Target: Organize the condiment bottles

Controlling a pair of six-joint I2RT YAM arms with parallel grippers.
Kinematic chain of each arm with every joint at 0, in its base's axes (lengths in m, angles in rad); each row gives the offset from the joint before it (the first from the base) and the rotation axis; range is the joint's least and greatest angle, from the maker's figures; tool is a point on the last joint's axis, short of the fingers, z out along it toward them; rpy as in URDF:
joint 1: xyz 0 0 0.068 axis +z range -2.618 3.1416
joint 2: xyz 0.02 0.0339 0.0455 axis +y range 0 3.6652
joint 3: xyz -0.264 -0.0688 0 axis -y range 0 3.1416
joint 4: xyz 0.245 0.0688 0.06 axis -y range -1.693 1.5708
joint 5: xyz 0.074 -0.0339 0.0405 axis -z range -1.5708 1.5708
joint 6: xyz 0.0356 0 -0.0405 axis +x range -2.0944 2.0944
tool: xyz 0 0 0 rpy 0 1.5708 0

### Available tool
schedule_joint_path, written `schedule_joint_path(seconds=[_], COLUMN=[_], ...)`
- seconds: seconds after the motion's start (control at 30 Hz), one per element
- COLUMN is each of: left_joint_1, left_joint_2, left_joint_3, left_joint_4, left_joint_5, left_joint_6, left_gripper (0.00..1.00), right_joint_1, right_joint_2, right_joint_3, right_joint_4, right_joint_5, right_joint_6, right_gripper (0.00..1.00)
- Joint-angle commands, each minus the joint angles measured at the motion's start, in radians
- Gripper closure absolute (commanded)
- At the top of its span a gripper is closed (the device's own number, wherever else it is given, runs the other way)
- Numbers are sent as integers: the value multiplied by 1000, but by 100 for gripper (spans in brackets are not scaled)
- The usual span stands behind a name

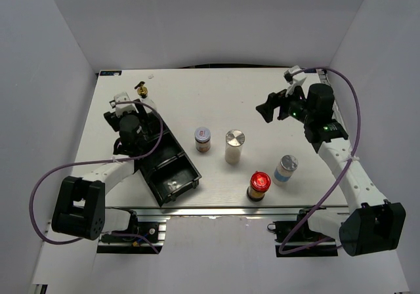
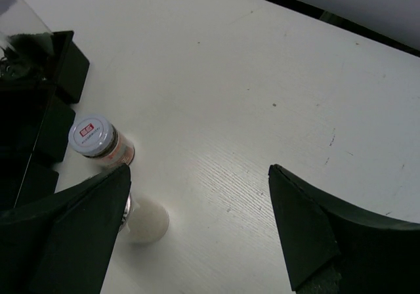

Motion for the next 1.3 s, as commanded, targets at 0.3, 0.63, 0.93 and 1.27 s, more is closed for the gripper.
schedule_joint_path(seconds=[0.3,0.63,0.93,1.27], left_joint_1=[-1,-2,-2,-2], left_joint_2=[-132,-269,-312,-364], left_joint_3=[16,238,441,492], left_joint_4=[-89,-560,-908,-1060], left_joint_5=[15,-112,-162,-209], left_joint_6=[-31,-186,-299,-411], left_gripper=[2,2,2,2], right_joint_1=[221,416,494,531], right_joint_2=[26,173,296,381], right_joint_3=[27,88,133,196], right_joint_4=[-153,-156,-227,-366], right_joint_5=[44,271,416,638], right_joint_6=[-235,-189,-154,-34], right_gripper=[11,11,11,27])
